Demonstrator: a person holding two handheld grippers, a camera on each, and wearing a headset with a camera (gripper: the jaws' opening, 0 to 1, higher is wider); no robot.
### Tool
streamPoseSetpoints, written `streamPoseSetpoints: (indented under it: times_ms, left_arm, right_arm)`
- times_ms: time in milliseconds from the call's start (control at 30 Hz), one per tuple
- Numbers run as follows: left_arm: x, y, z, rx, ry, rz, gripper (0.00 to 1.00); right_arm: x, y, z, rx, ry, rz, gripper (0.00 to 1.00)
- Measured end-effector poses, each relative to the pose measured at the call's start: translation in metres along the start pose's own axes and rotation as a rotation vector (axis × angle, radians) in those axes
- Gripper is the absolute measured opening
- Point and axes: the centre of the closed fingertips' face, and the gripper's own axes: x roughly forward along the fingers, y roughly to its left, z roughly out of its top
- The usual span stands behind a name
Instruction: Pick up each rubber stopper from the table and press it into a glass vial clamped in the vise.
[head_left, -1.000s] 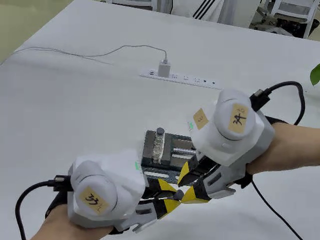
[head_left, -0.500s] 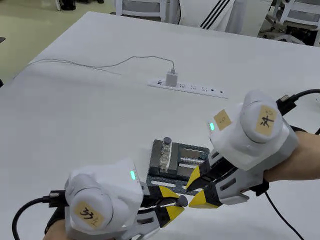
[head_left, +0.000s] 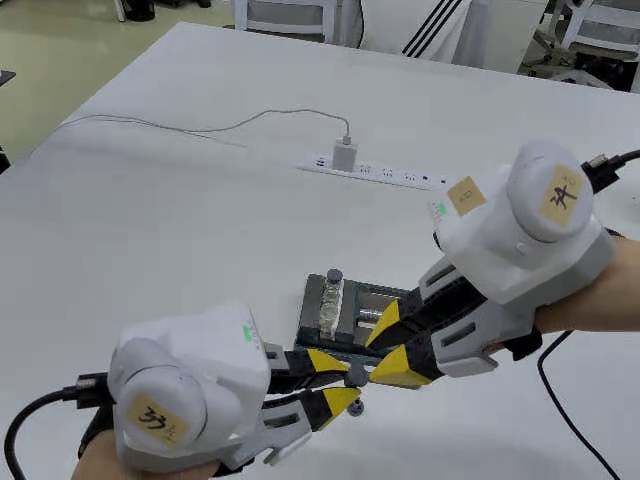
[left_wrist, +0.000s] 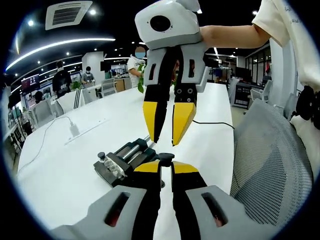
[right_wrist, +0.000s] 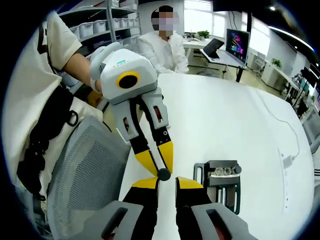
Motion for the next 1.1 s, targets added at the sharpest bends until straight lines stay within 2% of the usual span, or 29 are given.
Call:
streamPoseSetpoints:
  times_ms: [267,1100]
  left_arm:
    - [0.002,-0.002,0.002,0.006,-0.007,0.002,0.03]
    - [0.007,-0.009,0.005,0.019,-0.014,-0.025,0.03]
  right_arm:
    - [0.005,0.007,-0.003,-0.007,0.013,0.016,0.08]
    - [0.007,0.011,-0.008,-0.042,0.053,0.014,0.08]
